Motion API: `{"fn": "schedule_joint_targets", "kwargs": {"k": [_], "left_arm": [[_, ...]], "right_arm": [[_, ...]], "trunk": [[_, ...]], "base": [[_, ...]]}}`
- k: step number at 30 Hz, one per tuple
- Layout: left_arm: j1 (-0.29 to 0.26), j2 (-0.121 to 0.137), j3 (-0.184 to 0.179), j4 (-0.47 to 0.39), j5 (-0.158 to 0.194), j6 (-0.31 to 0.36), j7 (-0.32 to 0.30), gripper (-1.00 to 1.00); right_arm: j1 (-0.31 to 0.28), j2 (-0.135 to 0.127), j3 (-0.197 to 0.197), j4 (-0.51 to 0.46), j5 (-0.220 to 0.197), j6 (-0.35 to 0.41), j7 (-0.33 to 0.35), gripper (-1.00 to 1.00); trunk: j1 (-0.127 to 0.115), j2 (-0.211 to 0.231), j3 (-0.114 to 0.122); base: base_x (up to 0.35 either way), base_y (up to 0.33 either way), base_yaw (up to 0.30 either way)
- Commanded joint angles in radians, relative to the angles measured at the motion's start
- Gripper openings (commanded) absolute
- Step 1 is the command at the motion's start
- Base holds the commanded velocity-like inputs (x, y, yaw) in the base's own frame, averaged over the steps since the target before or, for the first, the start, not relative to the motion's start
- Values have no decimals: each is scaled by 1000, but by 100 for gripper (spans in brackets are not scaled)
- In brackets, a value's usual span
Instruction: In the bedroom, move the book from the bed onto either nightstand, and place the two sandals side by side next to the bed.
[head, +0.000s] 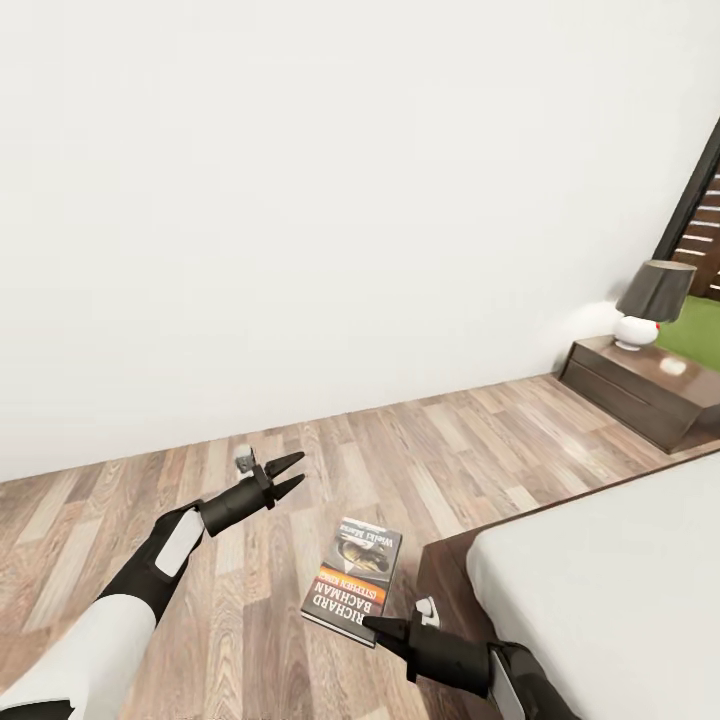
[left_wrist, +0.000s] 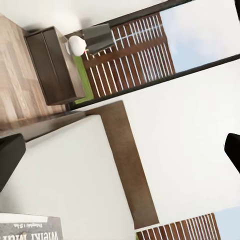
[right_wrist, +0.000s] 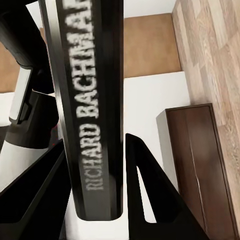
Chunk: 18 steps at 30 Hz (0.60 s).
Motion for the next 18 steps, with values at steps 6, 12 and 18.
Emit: {"fn": "schedule_joint_targets", "kwargs": {"k": [6, 12, 18], "left_arm": [[-1, 0, 0, 1, 3, 6, -1, 100], [-1, 0, 0, 1, 3, 6, -1, 100], [-1, 0, 0, 1, 3, 6, -1, 100]], "right_arm": [[0, 1, -4, -1, 0, 7, 2, -100], [0, 1, -4, -1, 0, 7, 2, -100], [0, 1, -4, -1, 0, 7, 2, -100]], "trunk": [[-16, 28, 12], [-16, 28, 12], [-27, 49, 21]], "base": [[0, 0, 282], [0, 0, 282], [0, 0, 281]]}}
